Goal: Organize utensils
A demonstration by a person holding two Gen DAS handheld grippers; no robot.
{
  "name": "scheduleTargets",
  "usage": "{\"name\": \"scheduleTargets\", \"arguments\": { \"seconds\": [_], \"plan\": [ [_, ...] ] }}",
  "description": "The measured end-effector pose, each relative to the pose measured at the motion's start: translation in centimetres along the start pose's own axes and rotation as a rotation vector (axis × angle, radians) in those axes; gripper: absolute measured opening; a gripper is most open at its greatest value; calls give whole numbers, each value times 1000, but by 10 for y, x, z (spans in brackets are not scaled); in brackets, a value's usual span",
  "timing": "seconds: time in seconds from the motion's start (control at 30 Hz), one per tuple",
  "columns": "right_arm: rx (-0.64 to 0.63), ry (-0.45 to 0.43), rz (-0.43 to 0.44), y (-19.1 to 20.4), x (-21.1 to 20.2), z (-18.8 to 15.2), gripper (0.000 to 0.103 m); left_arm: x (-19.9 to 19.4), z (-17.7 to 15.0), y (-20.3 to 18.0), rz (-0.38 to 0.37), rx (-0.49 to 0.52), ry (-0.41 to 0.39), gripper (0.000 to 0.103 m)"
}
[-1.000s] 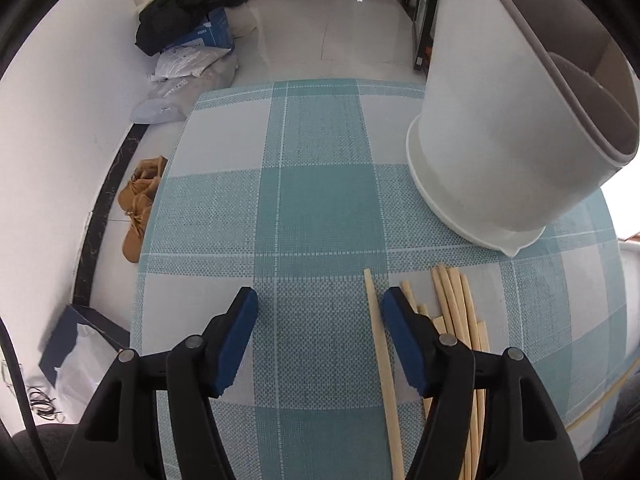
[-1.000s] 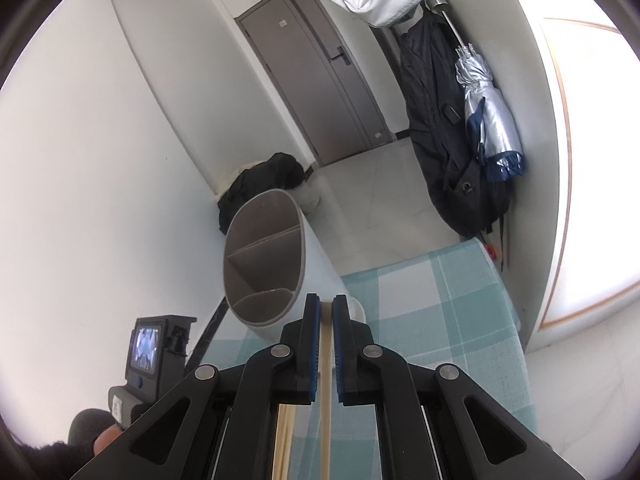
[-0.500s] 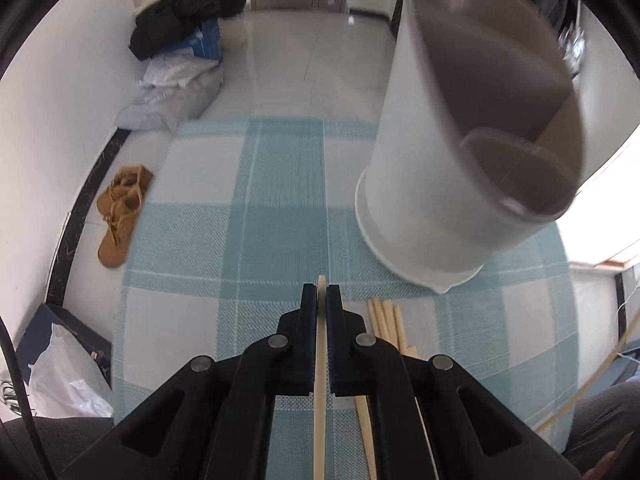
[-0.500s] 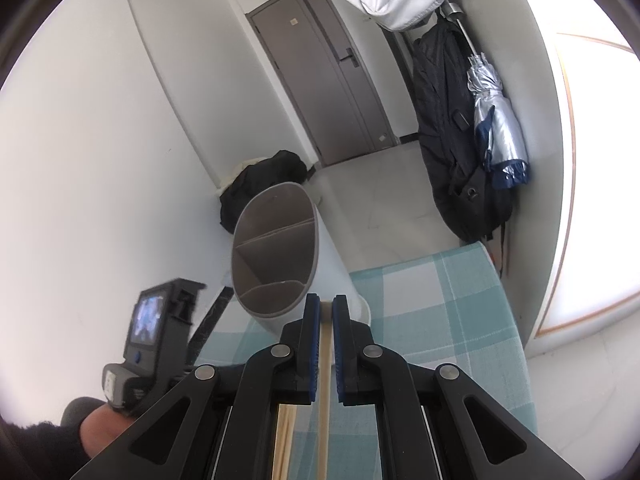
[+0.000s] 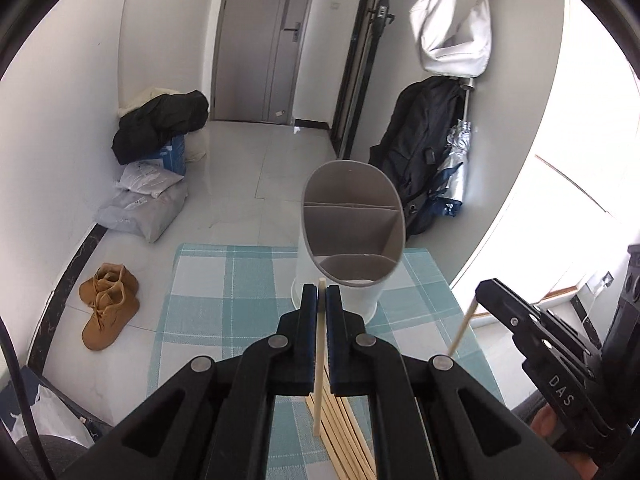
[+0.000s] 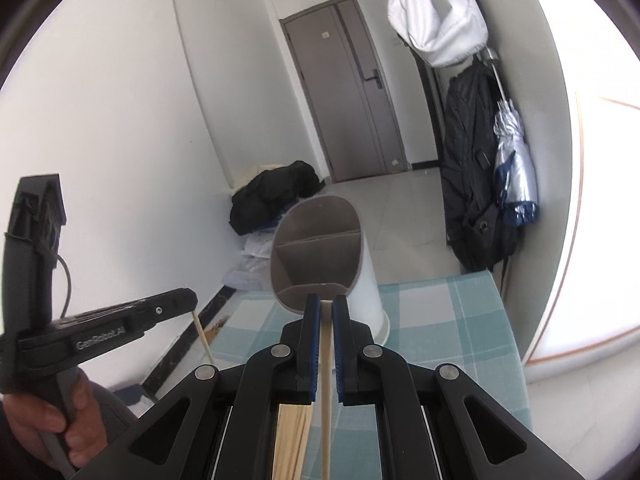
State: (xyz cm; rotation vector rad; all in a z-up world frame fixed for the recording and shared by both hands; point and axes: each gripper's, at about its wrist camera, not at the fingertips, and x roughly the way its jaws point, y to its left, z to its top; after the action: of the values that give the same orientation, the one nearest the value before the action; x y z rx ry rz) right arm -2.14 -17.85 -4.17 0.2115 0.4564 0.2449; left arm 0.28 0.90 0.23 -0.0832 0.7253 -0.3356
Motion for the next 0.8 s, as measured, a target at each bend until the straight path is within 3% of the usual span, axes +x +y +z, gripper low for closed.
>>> {"name": "scheduleTargets", "arguments": {
  "seconds": [0.33,0.47,0.8],
  "plan": [
    [-84,-55,-4,23,-13,3,5,-6,5,-3,-5,54,41,0],
    [-92,-51,-5,24,-12,2,0,-8,4,-5,-12,72,51,0],
    [-69,-3,22,18,-7,2,0,-10,8,-4,-22,73,70,0]
  ]
}}
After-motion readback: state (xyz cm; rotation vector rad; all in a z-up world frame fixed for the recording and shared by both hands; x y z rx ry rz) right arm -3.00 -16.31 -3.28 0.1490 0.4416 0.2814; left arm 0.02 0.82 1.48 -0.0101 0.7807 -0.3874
